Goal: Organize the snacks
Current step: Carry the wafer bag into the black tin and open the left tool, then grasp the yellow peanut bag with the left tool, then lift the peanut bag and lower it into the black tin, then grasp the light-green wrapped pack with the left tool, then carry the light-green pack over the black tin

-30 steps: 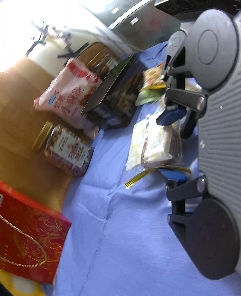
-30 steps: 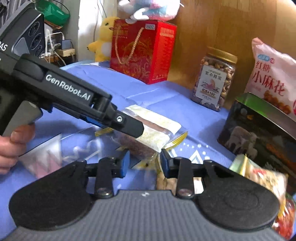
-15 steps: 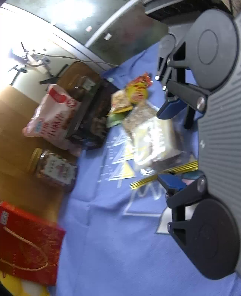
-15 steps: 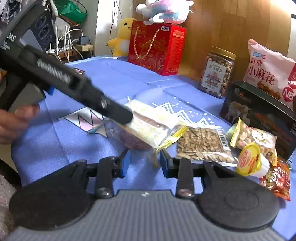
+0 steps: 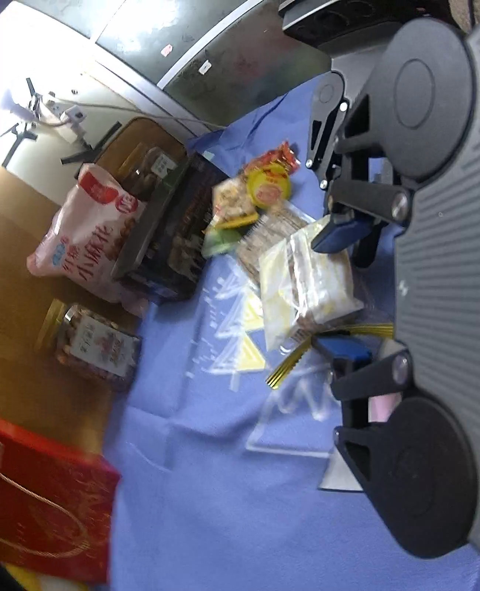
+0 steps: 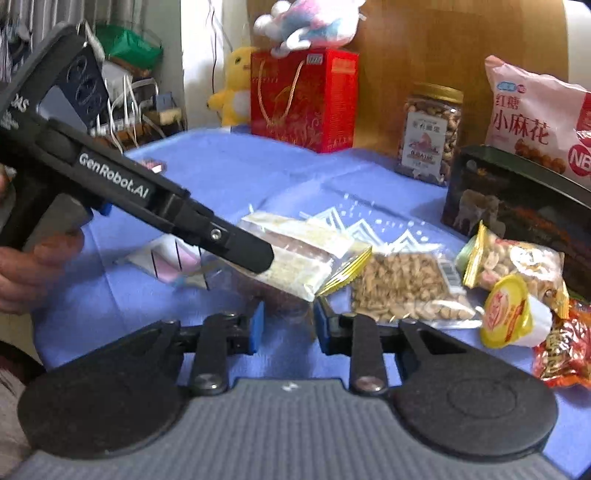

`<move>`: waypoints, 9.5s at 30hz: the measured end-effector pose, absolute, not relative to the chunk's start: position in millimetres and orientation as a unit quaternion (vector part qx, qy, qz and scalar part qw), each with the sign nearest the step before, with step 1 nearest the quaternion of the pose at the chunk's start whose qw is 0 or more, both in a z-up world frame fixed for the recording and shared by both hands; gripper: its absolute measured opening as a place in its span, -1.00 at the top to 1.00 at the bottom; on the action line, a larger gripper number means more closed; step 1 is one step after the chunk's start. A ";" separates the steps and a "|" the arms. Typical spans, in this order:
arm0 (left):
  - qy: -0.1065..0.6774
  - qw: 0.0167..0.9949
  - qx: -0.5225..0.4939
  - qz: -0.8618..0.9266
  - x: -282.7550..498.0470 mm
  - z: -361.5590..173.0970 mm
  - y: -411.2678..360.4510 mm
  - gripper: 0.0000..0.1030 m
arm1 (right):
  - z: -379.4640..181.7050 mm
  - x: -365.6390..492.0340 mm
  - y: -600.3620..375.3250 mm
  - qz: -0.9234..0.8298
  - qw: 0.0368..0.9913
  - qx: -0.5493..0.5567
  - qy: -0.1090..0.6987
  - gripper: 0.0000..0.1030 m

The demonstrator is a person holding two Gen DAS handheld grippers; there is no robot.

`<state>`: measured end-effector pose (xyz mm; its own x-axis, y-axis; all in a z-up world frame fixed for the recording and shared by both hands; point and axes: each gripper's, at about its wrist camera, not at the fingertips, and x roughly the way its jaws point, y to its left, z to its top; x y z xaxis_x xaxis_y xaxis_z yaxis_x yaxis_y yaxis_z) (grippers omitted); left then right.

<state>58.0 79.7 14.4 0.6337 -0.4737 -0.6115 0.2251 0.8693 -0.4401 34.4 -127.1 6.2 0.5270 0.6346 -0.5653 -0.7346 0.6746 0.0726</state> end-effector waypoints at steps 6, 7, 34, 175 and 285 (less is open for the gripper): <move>0.322 0.912 -0.113 -0.230 92.0 66.0 45.5 0.06 | 35.7 53.3 -154.4 0.356 0.906 -0.048 0.226 0.40; 0.311 0.915 -0.101 -0.236 102.6 73.3 34.9 0.06 | 40.8 59.1 -160.0 0.343 0.914 -0.048 0.213 0.40; 0.295 0.896 -0.111 -0.313 208.6 66.2 -51.0 -0.09 | 26.7 139.5 -296.2 0.201 0.951 0.084 0.221 0.28; 0.324 0.907 -0.096 -0.252 188.9 37.8 0.7 -0.48 | 22.1 139.4 -230.8 0.231 0.936 -0.006 0.264 -0.08; 0.314 0.909 -0.034 -0.272 180.6 71.2 -49.9 -0.42 | 51.3 110.8 -200.6 0.246 0.954 -0.079 0.155 0.28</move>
